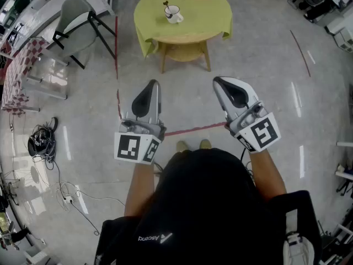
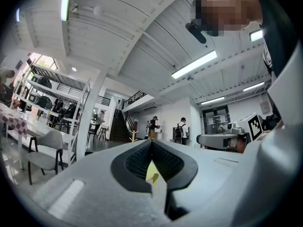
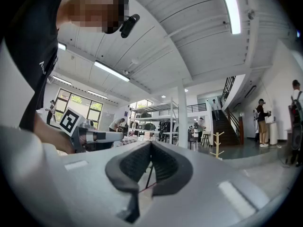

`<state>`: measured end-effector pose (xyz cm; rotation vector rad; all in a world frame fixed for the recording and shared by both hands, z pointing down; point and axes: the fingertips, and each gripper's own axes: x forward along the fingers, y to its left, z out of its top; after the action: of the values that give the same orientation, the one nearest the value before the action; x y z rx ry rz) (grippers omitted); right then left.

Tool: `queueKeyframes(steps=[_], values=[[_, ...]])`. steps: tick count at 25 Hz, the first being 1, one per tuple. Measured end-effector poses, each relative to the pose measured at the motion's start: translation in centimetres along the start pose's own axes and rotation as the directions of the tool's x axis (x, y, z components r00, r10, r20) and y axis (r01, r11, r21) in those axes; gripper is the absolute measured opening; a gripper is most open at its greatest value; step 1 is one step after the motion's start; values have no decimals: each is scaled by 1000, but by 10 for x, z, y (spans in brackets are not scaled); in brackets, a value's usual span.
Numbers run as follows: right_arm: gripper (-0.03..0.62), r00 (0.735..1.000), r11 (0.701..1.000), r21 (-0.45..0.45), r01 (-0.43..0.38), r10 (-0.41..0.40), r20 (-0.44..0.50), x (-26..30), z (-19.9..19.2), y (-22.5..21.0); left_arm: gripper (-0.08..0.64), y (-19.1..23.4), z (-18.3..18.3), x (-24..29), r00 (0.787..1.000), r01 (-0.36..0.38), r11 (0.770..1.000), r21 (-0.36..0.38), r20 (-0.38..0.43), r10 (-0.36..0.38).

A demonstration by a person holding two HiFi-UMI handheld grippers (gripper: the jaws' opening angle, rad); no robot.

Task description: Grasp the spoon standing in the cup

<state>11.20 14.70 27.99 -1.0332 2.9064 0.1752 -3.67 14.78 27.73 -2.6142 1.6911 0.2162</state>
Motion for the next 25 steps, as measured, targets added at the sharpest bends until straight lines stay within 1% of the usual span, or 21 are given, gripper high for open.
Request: queueKeyframes(steps=[4,9,20,25], values=[[3,1000,1000,-5,1,-1,-5,9,0,0,9,9,1,3,1000,1,1000,-5,4,-1],[3,1000,1000,21,-1,1,6,20,1,5,9,19,2,-1,1000,4,1000,-11,12,-4],[3,1000,1000,-10,7,-7,-18,76,-9,25,9,82,4,-8,999,19,1000,-9,40,-19],[3,999,1000,-23,13,-13,-31,102,-16,21,9,111,-1,-1,999,20,1000,-15,48,-19]])
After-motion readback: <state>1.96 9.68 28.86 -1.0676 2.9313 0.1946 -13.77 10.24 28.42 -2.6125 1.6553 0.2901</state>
